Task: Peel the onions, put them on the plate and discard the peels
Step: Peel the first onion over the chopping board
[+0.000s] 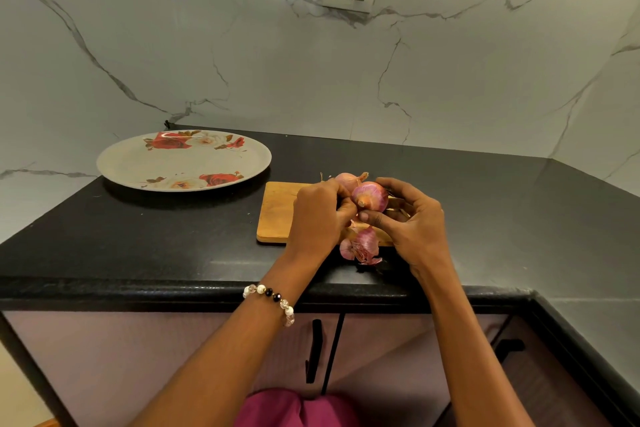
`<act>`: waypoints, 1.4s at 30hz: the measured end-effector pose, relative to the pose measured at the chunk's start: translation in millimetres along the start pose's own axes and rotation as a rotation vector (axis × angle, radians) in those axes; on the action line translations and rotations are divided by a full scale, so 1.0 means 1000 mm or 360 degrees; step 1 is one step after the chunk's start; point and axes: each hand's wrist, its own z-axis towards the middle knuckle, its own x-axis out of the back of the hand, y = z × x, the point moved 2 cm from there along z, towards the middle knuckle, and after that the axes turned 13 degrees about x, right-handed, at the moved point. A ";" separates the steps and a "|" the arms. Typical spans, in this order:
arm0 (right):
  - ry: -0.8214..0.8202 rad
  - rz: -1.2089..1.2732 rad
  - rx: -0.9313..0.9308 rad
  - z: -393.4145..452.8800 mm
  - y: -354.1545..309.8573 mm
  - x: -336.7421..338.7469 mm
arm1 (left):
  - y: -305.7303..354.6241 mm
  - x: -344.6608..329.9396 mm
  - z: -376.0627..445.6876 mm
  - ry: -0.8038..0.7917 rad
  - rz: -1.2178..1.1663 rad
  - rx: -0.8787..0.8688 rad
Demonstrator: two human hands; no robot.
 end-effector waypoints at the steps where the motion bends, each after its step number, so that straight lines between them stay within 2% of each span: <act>1: -0.0003 0.0001 0.0006 0.000 0.000 0.000 | 0.000 -0.001 0.000 -0.0017 0.0005 0.0014; 8: 0.0011 0.0075 -0.0001 -0.001 0.003 0.000 | -0.003 -0.004 0.004 -0.0037 -0.0013 0.0092; 13: -0.0017 0.0099 -0.0028 -0.001 0.006 0.001 | 0.001 0.002 0.002 0.0036 -0.0233 0.0148; 17: -0.0027 0.0110 -0.0009 -0.001 0.006 0.002 | 0.001 0.004 0.001 -0.0091 -0.0424 0.0189; 35: -0.0142 -0.0020 -0.0013 -0.001 0.006 0.000 | 0.000 0.005 0.001 -0.0079 -0.0232 0.0191; 42: -0.0072 0.0077 0.0002 -0.001 0.003 -0.002 | -0.004 0.006 0.003 -0.0013 -0.0290 0.0255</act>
